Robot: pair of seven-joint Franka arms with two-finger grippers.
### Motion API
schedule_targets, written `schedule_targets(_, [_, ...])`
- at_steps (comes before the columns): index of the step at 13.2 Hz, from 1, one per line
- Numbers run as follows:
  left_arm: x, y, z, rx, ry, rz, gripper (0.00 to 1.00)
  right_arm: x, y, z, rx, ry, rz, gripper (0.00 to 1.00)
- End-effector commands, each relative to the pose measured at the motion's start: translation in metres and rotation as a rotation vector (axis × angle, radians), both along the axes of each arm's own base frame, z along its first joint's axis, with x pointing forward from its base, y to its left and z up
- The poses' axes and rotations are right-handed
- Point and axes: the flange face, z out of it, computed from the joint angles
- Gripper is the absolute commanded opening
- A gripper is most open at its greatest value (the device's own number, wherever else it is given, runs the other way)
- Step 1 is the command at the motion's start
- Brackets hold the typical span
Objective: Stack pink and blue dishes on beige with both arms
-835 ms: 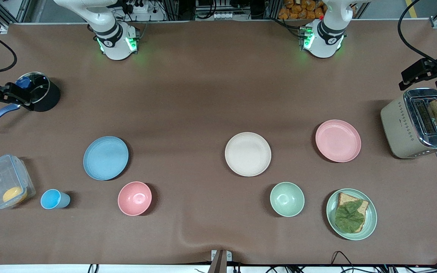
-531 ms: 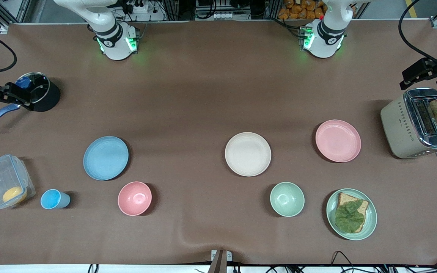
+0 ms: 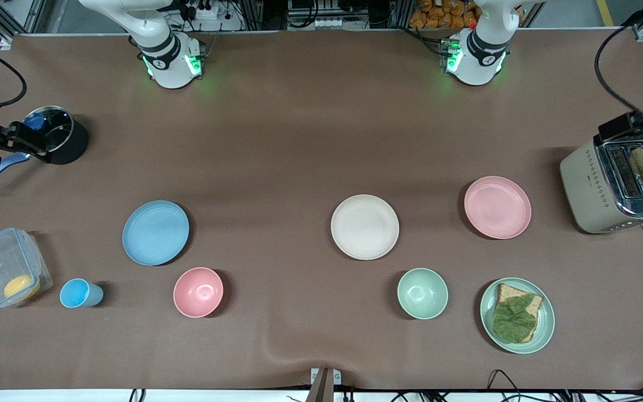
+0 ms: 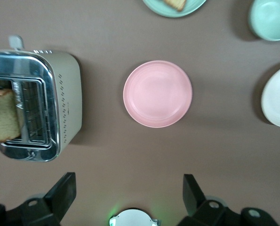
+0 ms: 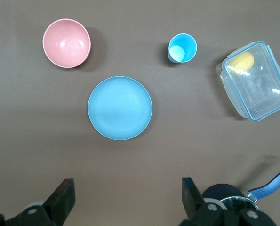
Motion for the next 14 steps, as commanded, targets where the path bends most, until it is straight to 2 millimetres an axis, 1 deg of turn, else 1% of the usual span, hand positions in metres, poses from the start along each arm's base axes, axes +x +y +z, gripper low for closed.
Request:
schedule_targets(1, [0.001,0.006,-0.065,0.016,-0.004,0.011,1.00,0.004,0.002,-0.001,-0.008,-0.001,0.003,1.00])
schedule_targets(2, [0.001,0.007,-0.091,0.018,-0.015,0.020,1.00,0.010,0.000,-0.012,-0.009,0.019,-0.001,1.00])
schedule_targets(3, [-0.001,0.011,-0.120,0.022,-0.045,0.035,1.00,0.017,0.000,-0.023,-0.011,0.037,0.002,1.00])
schedule_targets(4, [-0.007,0.022,-0.146,0.025,-0.073,0.054,1.00,0.018,0.001,-0.025,-0.011,0.042,0.003,1.00])
schedule_targets(5, [-0.011,0.027,-0.167,0.027,-0.094,0.061,1.00,0.019,0.002,-0.028,-0.011,0.050,0.005,1.00])
schedule_targets(6, [-0.015,0.028,-0.192,0.027,-0.097,0.085,1.00,0.020,0.002,-0.038,-0.011,0.083,0.004,1.00])
schedule_targets(7, [-0.020,0.032,-0.219,0.027,-0.085,0.124,1.00,0.025,0.002,-0.056,-0.013,0.129,0.004,1.00])
schedule_targets(8, [-0.021,0.033,-0.242,0.027,-0.065,0.156,1.00,0.034,0.001,-0.076,-0.015,0.166,0.003,1.00])
schedule_targets(9, [-0.020,0.033,-0.266,0.026,-0.030,0.192,1.00,0.037,0.005,-0.083,-0.016,0.184,0.009,1.00])
schedule_targets(10, [-0.019,0.033,-0.281,0.028,-0.016,0.228,1.00,0.036,0.009,-0.090,-0.015,0.218,0.013,1.00])
schedule_targets(11, [-0.020,0.032,-0.293,0.030,0.000,0.252,1.00,0.040,0.016,-0.103,-0.019,0.244,0.025,1.00])
schedule_targets(13, [-0.019,0.034,-0.327,0.024,0.009,0.263,1.00,0.050,0.029,-0.139,-0.035,0.300,0.047,1.00])
schedule_targets(14, [-0.020,0.040,-0.341,0.021,0.013,0.276,1.00,0.056,0.036,-0.153,-0.041,0.320,0.058,1.00])
